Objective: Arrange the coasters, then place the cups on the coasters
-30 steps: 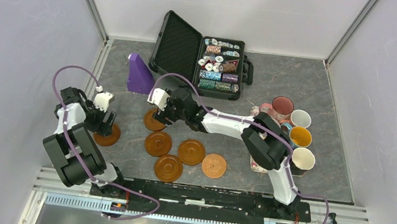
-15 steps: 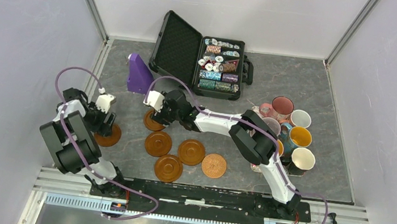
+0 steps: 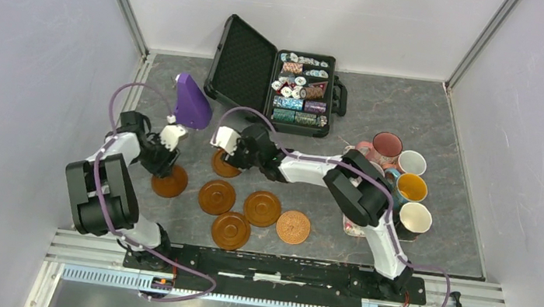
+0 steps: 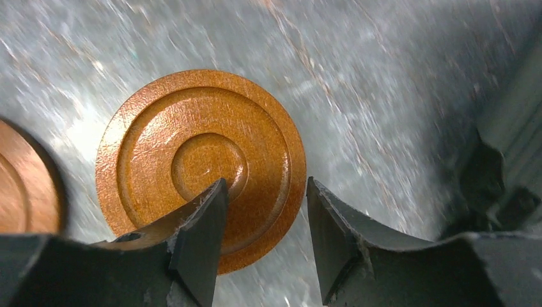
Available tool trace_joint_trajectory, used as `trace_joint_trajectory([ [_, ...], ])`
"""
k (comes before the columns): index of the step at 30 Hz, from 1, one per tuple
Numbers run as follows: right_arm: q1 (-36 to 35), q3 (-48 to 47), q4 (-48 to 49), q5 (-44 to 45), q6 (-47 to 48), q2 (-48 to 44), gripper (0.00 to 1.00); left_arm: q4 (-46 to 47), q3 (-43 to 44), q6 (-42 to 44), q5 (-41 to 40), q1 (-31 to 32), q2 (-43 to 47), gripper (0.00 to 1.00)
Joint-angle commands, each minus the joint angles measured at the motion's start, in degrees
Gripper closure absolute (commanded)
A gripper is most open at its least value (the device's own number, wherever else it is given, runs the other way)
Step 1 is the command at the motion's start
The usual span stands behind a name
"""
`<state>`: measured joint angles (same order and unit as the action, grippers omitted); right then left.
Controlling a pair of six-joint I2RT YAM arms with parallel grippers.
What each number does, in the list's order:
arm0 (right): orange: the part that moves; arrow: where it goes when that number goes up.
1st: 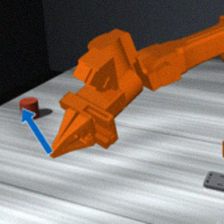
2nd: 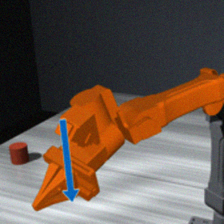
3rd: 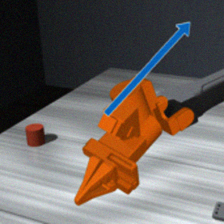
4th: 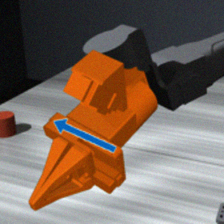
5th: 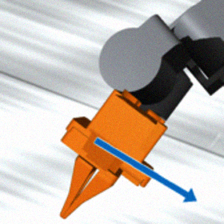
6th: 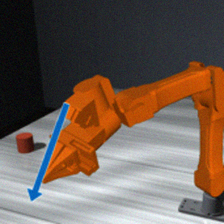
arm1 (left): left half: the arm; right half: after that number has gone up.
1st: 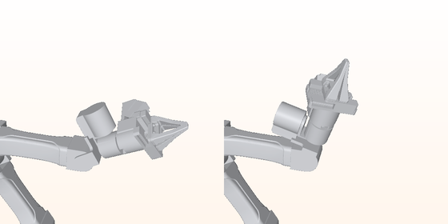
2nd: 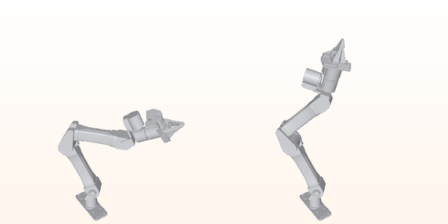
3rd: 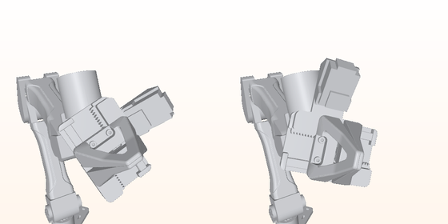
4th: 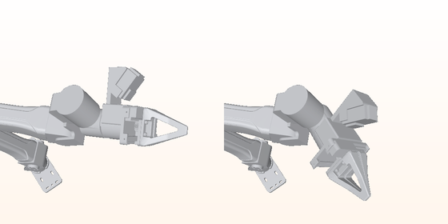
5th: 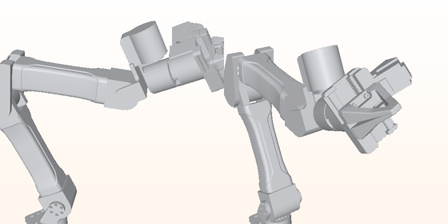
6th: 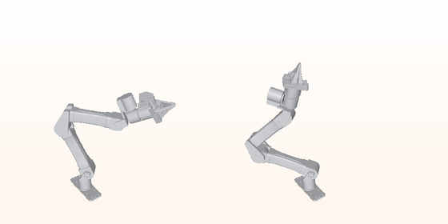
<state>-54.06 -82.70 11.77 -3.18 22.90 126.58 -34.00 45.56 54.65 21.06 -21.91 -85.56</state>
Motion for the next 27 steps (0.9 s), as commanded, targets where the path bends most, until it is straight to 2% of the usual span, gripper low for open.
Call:
trace_joint_trajectory([
  [1, 3.93, 8.22, -4.40, 0.58, 2.71, -4.79, 0.45, 5.24, -0.29, -6.54, 0.06, 5.97, 1.26, 0.46],
  [12, 10.21, 23.21, -4.10, -0.29, 5.14, -14.34, 0.46, 14.32, 4.53, -17.08, -4.23, 21.09, -6.11, 0.48],
  [15, 11.14, 25.09, -4.30, -0.49, 5.25, -16.09, 0.46, 15.62, 6.63, -17.12, -8.82, 27.12, -8.04, 0.49],
  [24, 13.16, 27.83, -5.25, -0.34, 5.43, -18.80, 0.46, 15.12, 11.56, -18.62, -10.72, 35.59, -12.31, 0.50],
  [27, 13.62, 28.17, -5.36, -0.12, 5.58, -19.13, 0.47, 15.19, 11.70, -18.89, -10.90, 36.41, -12.40, 0.50],
])
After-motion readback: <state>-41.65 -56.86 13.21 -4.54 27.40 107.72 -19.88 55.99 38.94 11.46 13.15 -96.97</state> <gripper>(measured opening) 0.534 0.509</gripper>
